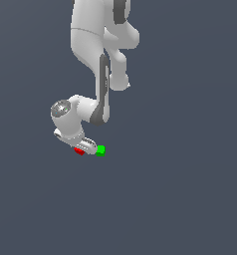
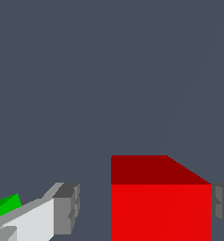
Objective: Stack the red cube on top of the green cube.
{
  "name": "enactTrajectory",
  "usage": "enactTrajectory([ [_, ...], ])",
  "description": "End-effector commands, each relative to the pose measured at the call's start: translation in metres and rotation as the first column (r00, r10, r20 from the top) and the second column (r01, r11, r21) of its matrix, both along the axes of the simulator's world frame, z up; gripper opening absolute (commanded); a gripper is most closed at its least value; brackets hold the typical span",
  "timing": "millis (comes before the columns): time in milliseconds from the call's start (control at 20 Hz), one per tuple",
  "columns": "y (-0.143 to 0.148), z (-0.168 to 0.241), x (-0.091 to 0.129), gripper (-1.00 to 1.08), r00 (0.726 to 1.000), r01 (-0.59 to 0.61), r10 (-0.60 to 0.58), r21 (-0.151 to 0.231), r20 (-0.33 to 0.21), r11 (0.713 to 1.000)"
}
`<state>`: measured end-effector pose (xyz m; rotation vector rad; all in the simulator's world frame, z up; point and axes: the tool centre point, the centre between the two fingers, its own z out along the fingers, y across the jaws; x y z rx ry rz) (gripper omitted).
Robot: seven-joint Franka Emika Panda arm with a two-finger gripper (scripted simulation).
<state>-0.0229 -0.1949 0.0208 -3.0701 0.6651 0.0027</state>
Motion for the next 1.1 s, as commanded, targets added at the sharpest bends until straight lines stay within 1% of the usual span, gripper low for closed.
enactTrajectory([
  [0,0.000,-0.001,0.001,-1.00,1.000,0.000,0.000,0.000,0.002,1.000],
  [650,0.000,0.002,0.000,-1.00,1.000,0.000,0.000,0.000,0.001,1.000],
  [850,0.000,0.014,0.000,-1.00,1.000,0.000,0.000,0.000,0.001,1.000],
  [1050,0.001,0.036,0.000,-1.00,1.000,0.000,0.000,0.000,0.001,1.000],
])
